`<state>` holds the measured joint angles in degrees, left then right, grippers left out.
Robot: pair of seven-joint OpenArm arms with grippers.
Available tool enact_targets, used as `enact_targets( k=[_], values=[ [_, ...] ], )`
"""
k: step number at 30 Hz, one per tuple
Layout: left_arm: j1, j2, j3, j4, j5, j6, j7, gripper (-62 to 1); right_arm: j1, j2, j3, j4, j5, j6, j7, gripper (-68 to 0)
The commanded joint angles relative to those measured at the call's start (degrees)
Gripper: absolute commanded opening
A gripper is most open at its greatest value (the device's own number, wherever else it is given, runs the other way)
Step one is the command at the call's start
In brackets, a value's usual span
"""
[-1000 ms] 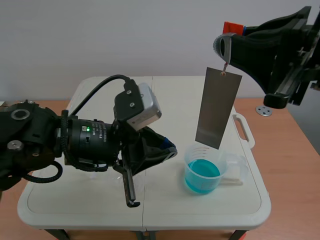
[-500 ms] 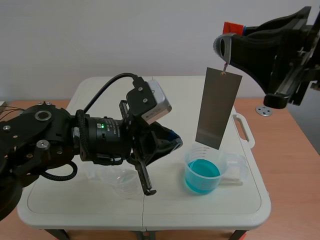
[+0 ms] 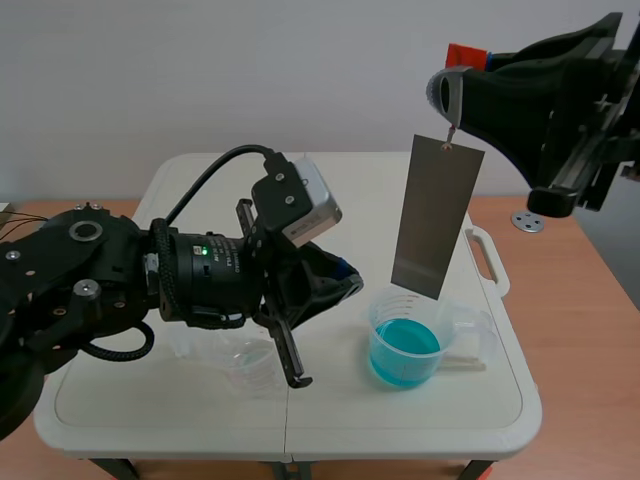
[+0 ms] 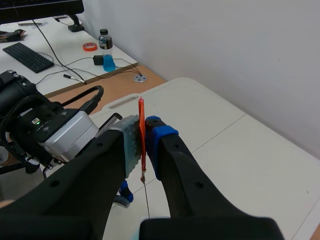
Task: Hold the metal plate by the orange handle, dip it into the blue solution, take it out and point at it, then put the plate back in the beaker on the left.
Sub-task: 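Raise the plate and point at it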
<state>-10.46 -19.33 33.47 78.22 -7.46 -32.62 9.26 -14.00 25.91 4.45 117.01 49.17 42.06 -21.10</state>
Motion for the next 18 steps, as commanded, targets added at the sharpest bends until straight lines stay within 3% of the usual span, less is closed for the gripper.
enact_targets(
  k=[1, 6, 12, 18],
  values=[
    [-0.13, -1.29, -0.52, 0.92, -0.39, 0.15, -0.42, -59.0, 0.83, 0.57, 0.52, 0.92, 1.05, 0.66, 0.83, -66.2],
    [2.86, -6.54, -5.53, 2.45, -2.75, 0.15, -0.48, -59.0, 0.85, 0.57, 0.52, 0.92, 1.07, 0.66, 0.85, -66.2],
    [10.88, -15.5, -14.03, 7.54, -8.9, 0.15, -1.22, -59.0, 1.03, 0.57, 0.44, 0.92, 1.05, 0.66, 0.85, -66.2],
    [22.25, -23.8, -22.49, 9.75, -13.7, 0.15, -5.95, -59.0, 3.04, 0.57, 0.35, 0.92, 1.75, 0.66, 0.85, -66.2]
  ],
)
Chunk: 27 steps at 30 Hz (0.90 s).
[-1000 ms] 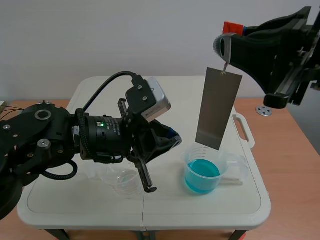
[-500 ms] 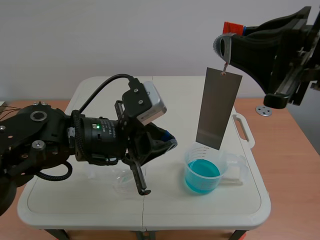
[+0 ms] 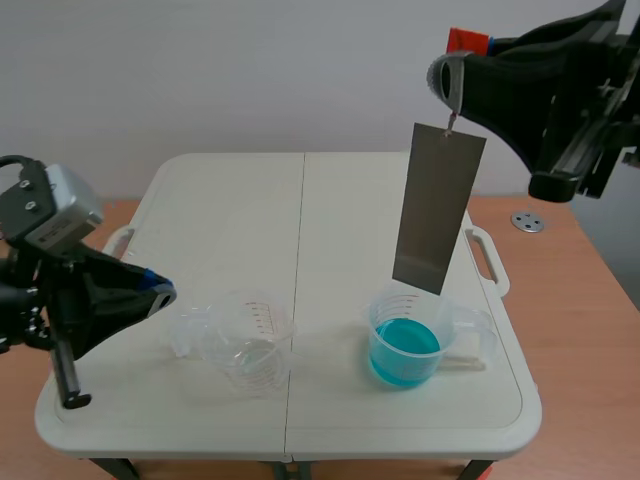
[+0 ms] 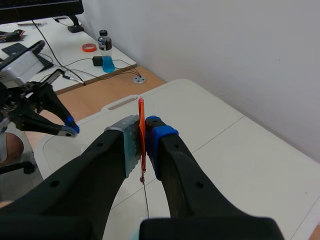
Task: Hold the metal plate by the orange handle, dip it into the blue solution, take it out and point at it, then put the plate back in the beaker on the left.
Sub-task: 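Raise the plate and point at it, then put the plate into the left beaker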
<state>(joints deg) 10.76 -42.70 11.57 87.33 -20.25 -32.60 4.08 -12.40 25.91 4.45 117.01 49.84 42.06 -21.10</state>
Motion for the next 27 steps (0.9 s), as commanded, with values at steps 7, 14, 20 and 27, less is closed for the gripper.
enact_targets(
  k=[7, 14, 20, 27],
  values=[
    [17.18, -5.31, -11.82, 0.66, -1.86, 0.13, -3.08, -59.0, 4.2, 0.59, -2.58, 0.92, 1.18, 0.66, 0.55, -66.2],
    [33.97, -5.92, -18.97, 0.37, -0.35, 0.39, -2.97, -59.0, 8.17, 0.55, -8.24, 0.92, 1.18, -0.61, 0.39, -66.2],
    [42.95, -4.74, -18.99, -1.05, 1.18, 0.39, -2.99, -59.0, 12.39, -0.46, -13.57, 0.9, 1.18, -2.67, -0.04, -66.2],
    [45.4, -0.7, -16.96, -5.99, 5.01, 0.37, -2.86, -59.0, 16.31, -4.17, -19.47, 0.9, 0.37, -4.94, -2.78, -66.2]
  ],
)
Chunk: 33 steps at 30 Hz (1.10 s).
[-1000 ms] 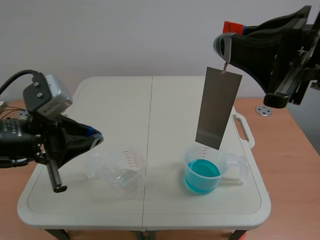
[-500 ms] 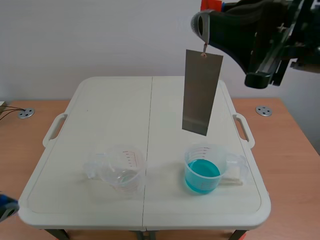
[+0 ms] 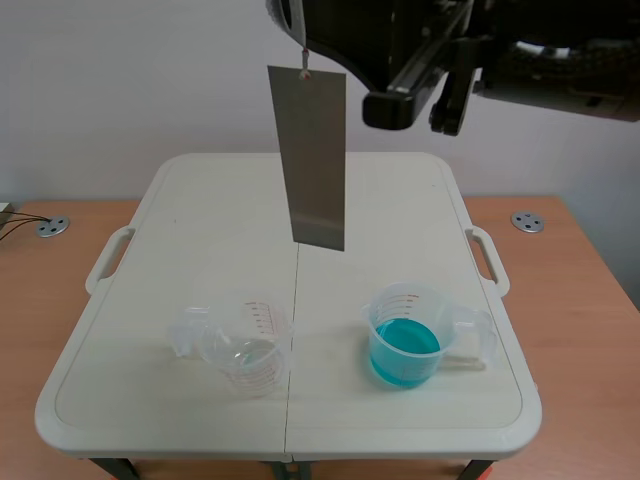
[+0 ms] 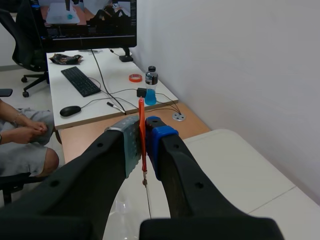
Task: Hold the metal plate by the orange handle, dip it into the blue solution, take it out and point at it, then put the plate back in the beaker on the left.
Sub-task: 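Put the plate into the left beaker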
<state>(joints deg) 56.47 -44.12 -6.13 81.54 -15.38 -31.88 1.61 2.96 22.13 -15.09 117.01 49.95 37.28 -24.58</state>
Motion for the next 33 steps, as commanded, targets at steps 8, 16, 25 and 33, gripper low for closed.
enact_targets(
  k=[8, 16, 25, 33],
  values=[
    [-0.33, 4.87, 5.29, -5.64, 2.6, -0.35, -0.57, -59.0, 3.87, -5.92, -5.55, 0.72, -3.74, -1.7, -2.12, -66.2],
    [-0.46, 10.21, 6.56, -8.81, 4.55, -0.37, -0.55, -59.0, 4.76, -11.3, -9.75, -0.28, -8.37, -1.95, -3.5, -66.2],
    [-0.48, 11.58, 6.99, -10.73, 4.55, -0.37, -0.55, -59.0, 4.94, -14.01, -12.85, -4.96, -9.9, -1.95, -3.8, -66.2],
    [-0.48, 11.72, 6.99, -10.73, 4.52, -0.37, -0.55, -59.0, 5.79, -15.37, -14.21, -10.58, -9.92, -1.95, -3.39, -66.2]
  ],
)
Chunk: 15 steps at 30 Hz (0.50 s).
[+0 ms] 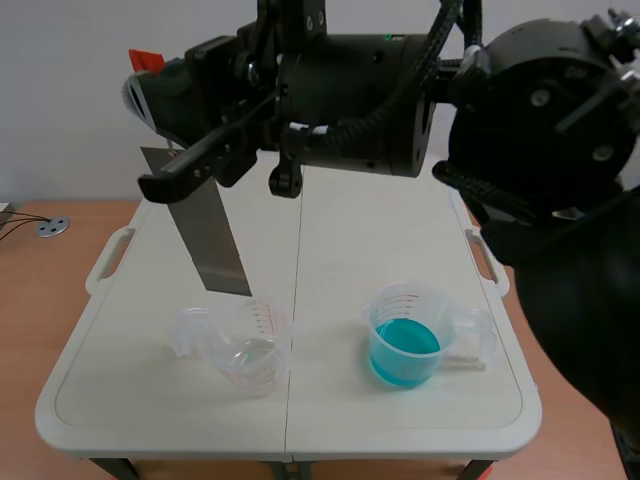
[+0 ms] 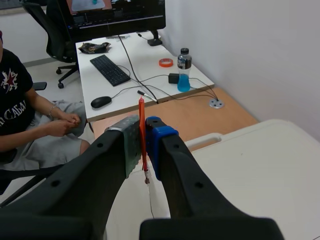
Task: Hold the metal plate by the orange handle, dip it into the blue solution, take it out and point at it, then put the plate back in the beaker on the left.
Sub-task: 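Put the plate into the left beaker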
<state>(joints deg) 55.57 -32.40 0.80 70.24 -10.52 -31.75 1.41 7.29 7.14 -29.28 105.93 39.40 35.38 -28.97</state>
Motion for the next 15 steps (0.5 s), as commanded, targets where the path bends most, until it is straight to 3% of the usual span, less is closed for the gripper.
enact_targets(
  k=[1, 15],
  values=[
    [0.42, 0.0, 0.07, 0.57, -0.33, -0.5, -0.35, -59.0, 1.46, -0.52, -0.04, -0.07, 0.63, -0.04, 1.01, -66.2],
    [-1.18, -0.02, 0.07, -0.17, -0.35, -0.52, 1.42, -59.0, 1.44, -0.96, -0.07, -5.33, 0.61, -0.02, 1.53, -66.2]
  ],
)
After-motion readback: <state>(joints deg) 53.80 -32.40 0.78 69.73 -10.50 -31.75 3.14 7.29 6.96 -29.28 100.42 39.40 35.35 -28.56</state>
